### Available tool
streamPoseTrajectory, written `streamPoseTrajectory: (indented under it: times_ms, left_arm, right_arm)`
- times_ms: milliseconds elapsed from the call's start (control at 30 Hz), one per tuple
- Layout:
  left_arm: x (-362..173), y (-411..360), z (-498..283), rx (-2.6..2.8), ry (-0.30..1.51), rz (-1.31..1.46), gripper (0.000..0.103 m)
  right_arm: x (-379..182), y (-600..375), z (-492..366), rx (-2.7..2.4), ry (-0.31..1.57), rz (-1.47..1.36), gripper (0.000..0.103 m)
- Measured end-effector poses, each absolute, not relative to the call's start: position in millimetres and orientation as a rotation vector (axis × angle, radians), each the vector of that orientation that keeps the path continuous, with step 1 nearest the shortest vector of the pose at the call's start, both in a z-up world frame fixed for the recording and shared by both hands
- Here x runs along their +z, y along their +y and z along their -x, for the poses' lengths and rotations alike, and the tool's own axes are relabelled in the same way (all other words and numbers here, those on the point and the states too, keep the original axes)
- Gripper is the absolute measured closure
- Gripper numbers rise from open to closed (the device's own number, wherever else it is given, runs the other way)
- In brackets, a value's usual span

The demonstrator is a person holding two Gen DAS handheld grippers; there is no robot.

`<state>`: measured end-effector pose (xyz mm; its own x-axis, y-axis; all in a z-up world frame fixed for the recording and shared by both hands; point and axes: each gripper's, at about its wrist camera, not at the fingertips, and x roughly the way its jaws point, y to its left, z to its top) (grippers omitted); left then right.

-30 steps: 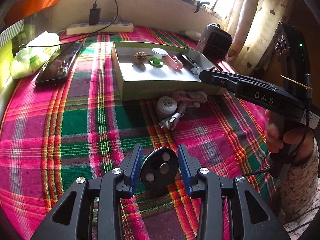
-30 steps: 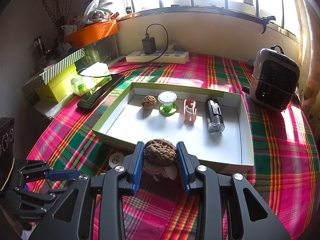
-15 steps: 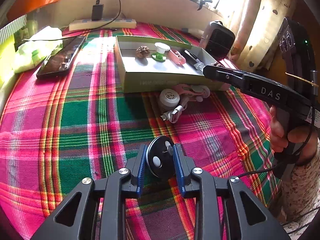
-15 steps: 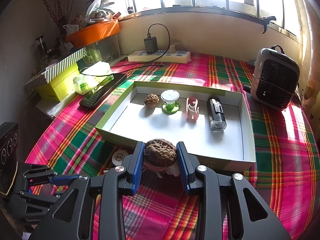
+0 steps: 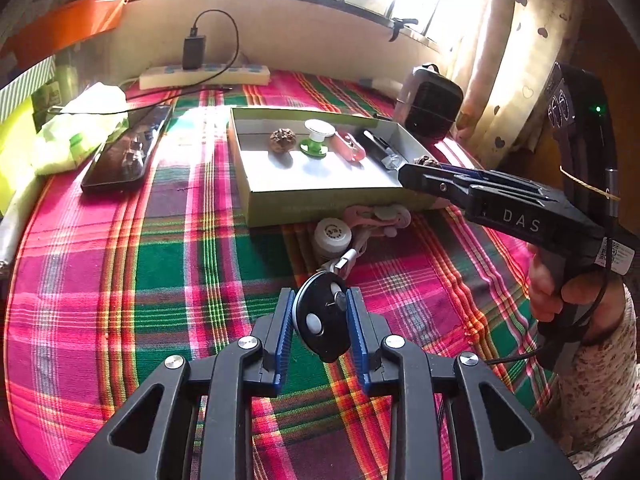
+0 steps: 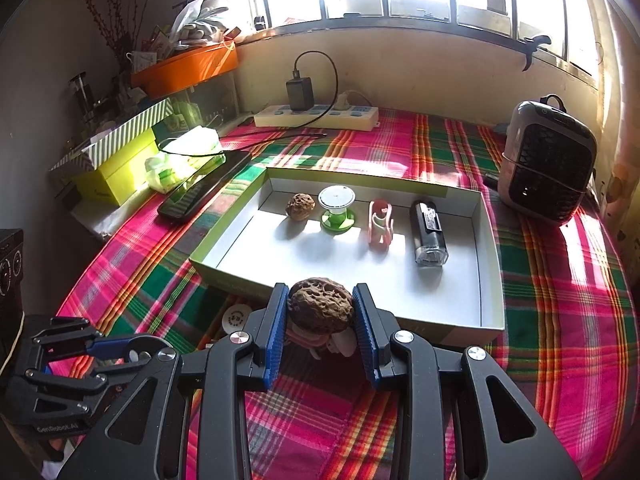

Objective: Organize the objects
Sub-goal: 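Lower the fob with left gripper while right gripper lowers the walnut into the box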

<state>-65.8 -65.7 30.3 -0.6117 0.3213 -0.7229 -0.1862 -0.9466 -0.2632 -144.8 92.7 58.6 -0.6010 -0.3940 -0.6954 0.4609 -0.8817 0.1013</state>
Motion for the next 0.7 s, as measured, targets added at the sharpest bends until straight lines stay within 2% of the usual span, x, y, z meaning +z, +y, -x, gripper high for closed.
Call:
streamPoseTrajectory:
  times_ms: [333, 700]
  left_arm:
    - [59, -63, 101, 2.642, -0.190, 1.090, 0.079]
    - [53, -60, 155, 2.656, -0.187, 1.123, 0.079]
  right_arm:
    - [65, 93, 163, -2.461, 0.130, -1.033, 0.069]
    - [55, 84, 201, -2.449, 0.161, -1.083, 0.069]
